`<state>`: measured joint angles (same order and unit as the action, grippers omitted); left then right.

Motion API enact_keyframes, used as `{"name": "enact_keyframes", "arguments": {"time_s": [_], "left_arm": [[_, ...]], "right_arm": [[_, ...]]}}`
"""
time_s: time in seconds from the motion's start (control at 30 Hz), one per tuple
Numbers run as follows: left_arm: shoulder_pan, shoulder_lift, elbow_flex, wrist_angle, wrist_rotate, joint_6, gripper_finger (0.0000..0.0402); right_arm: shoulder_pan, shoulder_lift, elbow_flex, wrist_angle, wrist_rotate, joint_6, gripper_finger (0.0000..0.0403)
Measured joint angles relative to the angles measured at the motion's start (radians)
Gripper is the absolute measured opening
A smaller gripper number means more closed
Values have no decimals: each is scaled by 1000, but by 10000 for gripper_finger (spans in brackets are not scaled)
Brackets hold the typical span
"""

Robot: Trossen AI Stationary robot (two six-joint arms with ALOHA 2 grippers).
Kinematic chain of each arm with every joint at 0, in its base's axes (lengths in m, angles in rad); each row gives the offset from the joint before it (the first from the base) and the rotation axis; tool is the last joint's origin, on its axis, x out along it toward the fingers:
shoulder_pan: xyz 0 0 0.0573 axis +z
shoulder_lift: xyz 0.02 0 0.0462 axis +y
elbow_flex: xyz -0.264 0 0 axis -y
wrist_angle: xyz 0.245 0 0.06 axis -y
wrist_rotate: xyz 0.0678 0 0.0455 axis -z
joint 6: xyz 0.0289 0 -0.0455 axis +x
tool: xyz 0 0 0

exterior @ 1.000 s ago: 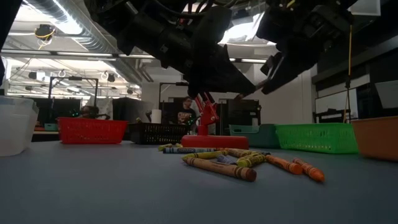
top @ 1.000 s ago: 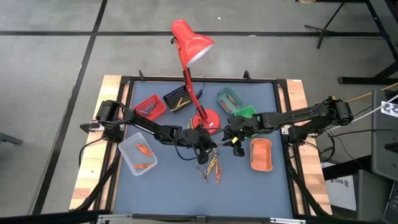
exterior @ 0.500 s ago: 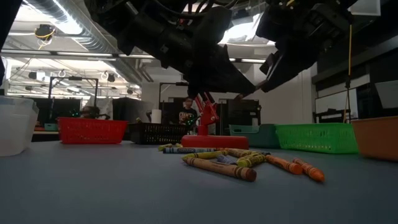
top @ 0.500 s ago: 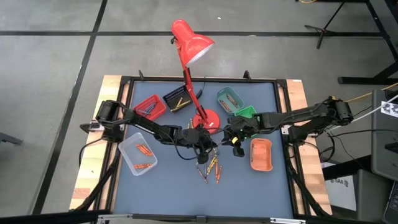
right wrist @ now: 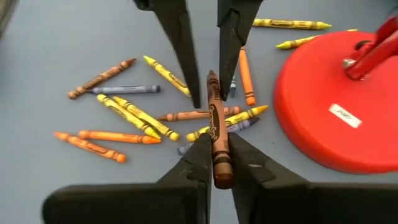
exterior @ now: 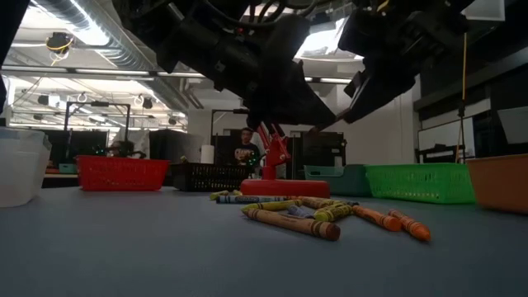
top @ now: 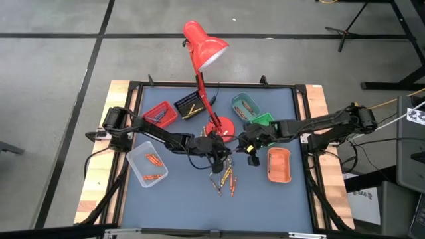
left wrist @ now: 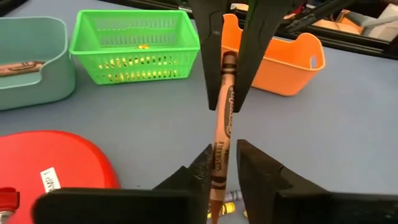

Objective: Sort crayons
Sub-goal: Put the brown crayon into the top right blue bin

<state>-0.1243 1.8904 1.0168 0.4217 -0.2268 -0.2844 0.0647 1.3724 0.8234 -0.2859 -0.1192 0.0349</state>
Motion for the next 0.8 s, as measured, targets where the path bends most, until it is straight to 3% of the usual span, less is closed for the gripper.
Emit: {"name": "enact_keyframes", "arguments": {"time_s": [0.17,0.3,0.47,0.8], "left_arm": [[3,0,0,-6,-22,0,92],[-4,-1,1,-40,-56,0,108],[1,-1,1,-48,-74,0,110],[0,-1,1,-48,-71,6,109]], "right_arm": [[0,0,0,-13,123,-11,13],[-14,0,0,-49,265,-18,18],[-56,0,0,-139,354,-18,36],[-225,0,0,-127,573,-18,21]]}}
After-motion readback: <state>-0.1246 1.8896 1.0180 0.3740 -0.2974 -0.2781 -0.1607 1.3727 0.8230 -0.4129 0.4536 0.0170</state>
